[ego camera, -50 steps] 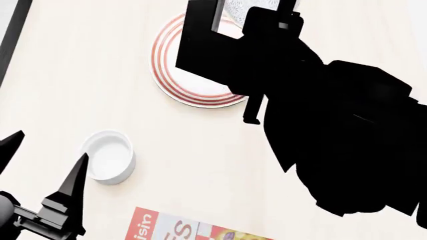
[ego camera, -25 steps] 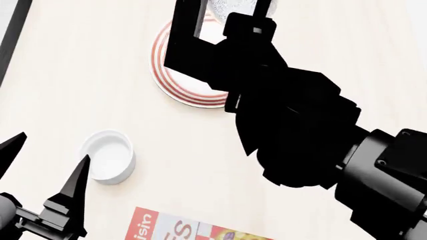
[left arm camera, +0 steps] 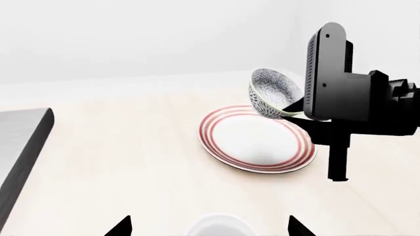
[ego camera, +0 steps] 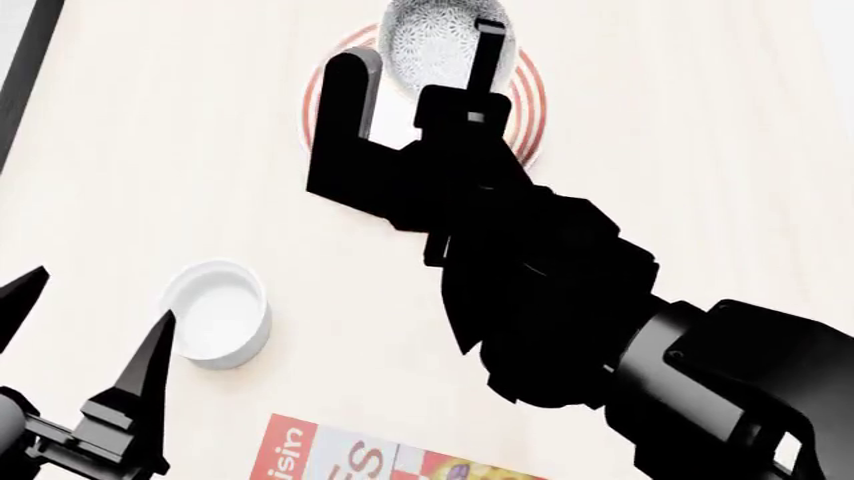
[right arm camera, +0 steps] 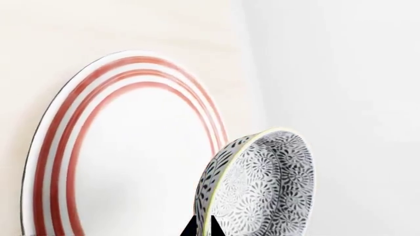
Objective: Pick the akita bowl on the cookies box and place it on the plate.
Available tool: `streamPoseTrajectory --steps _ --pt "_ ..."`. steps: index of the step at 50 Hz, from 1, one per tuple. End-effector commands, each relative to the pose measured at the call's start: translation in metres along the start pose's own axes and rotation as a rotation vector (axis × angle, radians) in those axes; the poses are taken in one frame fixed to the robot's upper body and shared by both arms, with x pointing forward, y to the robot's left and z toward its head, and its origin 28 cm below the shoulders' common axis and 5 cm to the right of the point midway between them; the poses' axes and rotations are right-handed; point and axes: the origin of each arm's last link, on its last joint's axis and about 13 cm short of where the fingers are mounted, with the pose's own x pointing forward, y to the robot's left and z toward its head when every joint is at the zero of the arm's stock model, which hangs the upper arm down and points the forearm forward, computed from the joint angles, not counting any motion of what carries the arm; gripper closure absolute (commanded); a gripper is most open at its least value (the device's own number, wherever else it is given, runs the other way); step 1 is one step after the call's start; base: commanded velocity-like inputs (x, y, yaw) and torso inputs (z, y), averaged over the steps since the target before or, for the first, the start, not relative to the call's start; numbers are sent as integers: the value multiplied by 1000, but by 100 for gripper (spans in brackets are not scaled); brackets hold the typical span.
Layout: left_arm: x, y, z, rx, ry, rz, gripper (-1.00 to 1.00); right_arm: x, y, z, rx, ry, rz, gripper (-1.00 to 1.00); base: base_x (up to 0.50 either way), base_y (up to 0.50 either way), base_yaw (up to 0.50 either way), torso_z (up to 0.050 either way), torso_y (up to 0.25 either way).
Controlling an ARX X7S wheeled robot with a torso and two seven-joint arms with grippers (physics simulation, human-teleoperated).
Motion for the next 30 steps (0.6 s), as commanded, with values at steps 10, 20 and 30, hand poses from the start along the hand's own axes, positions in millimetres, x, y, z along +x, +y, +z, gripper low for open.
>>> streamPoseTrajectory --steps 10,20,30 --pt "0 1 0 9 -24 -8 -100 8 4 7 -16 -13 0 100 0 0 0 0 1" --pt "0 1 0 10 -26 -10 -100 15 9 5 -6 -3 4 100 0 0 0 0 0" --pt "0 2 0 11 -28 -10 -100 19 14 6 0 -6 12 100 0 0 0 0 1"
